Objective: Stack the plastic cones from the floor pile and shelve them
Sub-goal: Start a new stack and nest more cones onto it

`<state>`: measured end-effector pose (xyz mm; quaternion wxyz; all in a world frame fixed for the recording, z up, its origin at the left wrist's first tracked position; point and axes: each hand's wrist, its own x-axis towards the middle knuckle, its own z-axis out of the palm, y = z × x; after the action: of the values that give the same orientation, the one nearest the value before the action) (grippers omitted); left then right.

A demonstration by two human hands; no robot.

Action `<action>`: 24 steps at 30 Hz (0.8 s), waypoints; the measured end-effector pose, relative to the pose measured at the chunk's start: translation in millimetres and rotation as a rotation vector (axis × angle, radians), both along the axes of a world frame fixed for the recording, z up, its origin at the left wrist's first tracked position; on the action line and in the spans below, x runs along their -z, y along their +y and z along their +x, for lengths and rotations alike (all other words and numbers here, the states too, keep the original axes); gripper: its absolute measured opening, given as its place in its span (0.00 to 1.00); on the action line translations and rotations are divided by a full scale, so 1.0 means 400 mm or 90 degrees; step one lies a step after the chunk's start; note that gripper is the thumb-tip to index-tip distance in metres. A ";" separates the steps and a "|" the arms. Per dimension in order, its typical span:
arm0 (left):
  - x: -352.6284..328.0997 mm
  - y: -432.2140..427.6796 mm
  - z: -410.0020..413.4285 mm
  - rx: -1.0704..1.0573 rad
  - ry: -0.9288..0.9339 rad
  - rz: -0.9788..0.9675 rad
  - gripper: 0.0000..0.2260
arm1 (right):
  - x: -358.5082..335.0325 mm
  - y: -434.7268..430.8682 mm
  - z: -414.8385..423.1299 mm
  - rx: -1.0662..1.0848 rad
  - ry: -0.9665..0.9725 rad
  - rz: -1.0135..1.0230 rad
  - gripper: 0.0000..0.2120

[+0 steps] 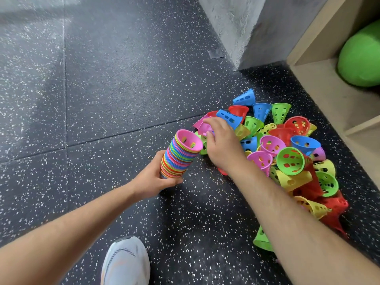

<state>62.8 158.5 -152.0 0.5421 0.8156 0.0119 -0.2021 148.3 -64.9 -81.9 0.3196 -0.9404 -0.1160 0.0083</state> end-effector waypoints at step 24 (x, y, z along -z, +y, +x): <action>-0.001 0.013 -0.004 -0.016 0.006 -0.001 0.34 | 0.017 -0.049 0.022 0.063 -0.073 0.082 0.04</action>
<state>61.1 163.8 -151.6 0.5455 0.8139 0.0244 -0.1988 157.1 -84.6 -88.5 0.3720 -0.9215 -0.0874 -0.0687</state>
